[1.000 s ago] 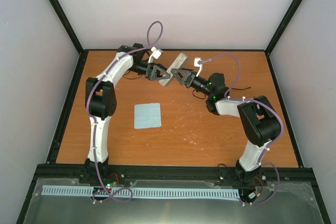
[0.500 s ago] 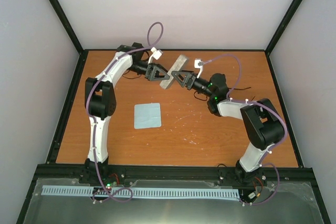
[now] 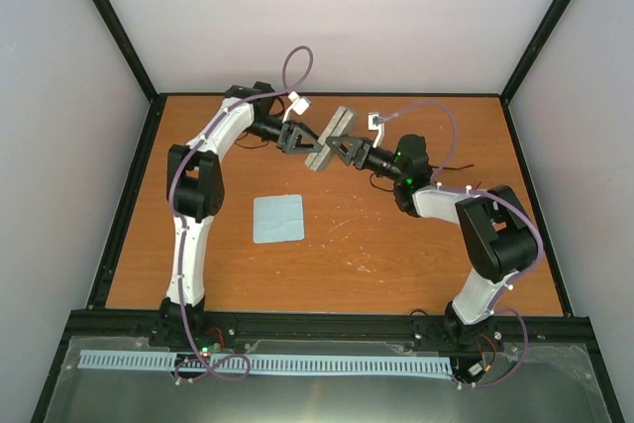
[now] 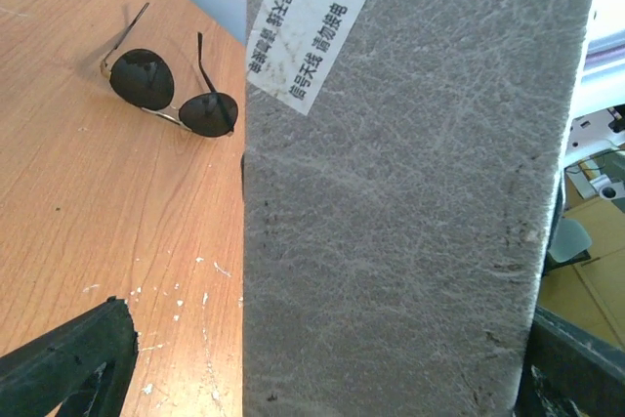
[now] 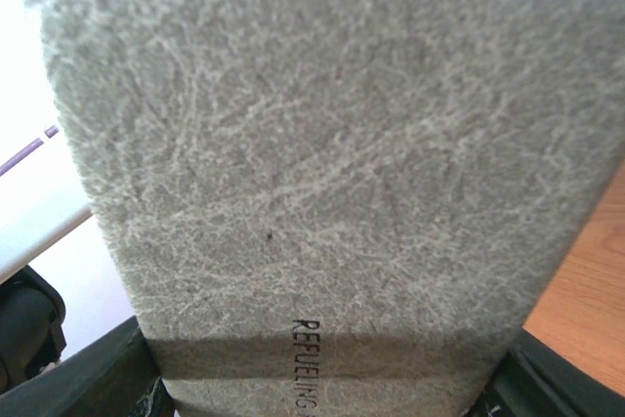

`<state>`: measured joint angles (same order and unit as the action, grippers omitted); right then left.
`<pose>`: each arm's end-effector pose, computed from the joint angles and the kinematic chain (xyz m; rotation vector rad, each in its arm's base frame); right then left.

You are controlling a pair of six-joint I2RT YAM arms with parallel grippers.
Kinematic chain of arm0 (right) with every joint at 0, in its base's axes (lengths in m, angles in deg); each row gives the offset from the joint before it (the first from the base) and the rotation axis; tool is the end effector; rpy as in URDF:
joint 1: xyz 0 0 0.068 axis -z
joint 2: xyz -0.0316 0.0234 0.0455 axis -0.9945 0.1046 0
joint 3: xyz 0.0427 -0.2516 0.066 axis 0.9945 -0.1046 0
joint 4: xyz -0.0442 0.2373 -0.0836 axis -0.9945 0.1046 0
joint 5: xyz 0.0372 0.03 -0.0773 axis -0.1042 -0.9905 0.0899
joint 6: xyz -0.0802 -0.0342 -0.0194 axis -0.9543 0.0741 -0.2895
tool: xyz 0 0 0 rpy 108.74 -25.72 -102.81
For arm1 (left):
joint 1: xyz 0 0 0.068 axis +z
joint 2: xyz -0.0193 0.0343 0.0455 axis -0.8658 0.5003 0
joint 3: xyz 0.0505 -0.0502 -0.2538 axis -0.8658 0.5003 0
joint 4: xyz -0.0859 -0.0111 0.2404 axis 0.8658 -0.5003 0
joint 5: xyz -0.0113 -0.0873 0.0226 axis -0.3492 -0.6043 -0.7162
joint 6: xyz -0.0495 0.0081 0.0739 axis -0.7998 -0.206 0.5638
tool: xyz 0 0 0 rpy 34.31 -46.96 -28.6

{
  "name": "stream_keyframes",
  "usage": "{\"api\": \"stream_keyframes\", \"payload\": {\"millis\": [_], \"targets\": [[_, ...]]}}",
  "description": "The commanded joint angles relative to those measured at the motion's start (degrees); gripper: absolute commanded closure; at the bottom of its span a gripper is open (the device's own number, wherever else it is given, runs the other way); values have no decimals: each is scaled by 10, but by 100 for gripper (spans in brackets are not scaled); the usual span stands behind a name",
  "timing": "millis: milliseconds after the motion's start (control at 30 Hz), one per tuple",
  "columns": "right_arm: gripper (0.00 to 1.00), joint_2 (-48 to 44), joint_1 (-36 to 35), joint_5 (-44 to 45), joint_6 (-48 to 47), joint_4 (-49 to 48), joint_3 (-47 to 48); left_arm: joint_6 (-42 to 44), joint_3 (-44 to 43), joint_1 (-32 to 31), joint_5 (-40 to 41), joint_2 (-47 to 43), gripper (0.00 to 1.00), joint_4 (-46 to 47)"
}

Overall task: Organize the sunglasses
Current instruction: Open the sunglasses case.

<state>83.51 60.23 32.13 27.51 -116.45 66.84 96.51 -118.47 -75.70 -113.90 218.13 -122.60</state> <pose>0.3350 0.2046 0.2295 -0.2813 1.7000 1.5081 0.4047 -0.1948 0.2228 1.0741 1.9621 -1.7535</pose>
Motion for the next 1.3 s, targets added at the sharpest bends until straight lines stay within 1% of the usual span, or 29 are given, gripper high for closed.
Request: {"api": "stream_keyframes", "payload": {"millis": [0,267,467,600,667,833,933,1067,1100,1267], "targets": [[97,-59,-16,-78,-10,-43,10,8,-38,31,47,47,1,13],[97,-82,-15,-75,-21,-23,-17,10,-59,55,59,61,1,12],[97,-88,-15,-38,-70,37,-15,9,-60,57,14,45,0,-2],[97,-84,-15,6,-100,58,-15,17,-20,58,-50,6,0,-2],[97,-78,-15,14,-103,57,-10,24,2,57,-74,-14,1,-1],[97,-64,-15,23,-101,49,5,27,35,56,-56,-36,1,-3],[97,-63,-15,34,-106,53,10,39,57,56,-46,-49,6,-2],[97,-57,-15,31,-106,54,21,48,77,43,-16,-59,21,-2],[97,-55,-15,28,-105,53,23,52,80,40,-6,-57,23,-2],[97,-51,-15,22,-94,38,29,37,79,29,23,-49,26,18]]}}
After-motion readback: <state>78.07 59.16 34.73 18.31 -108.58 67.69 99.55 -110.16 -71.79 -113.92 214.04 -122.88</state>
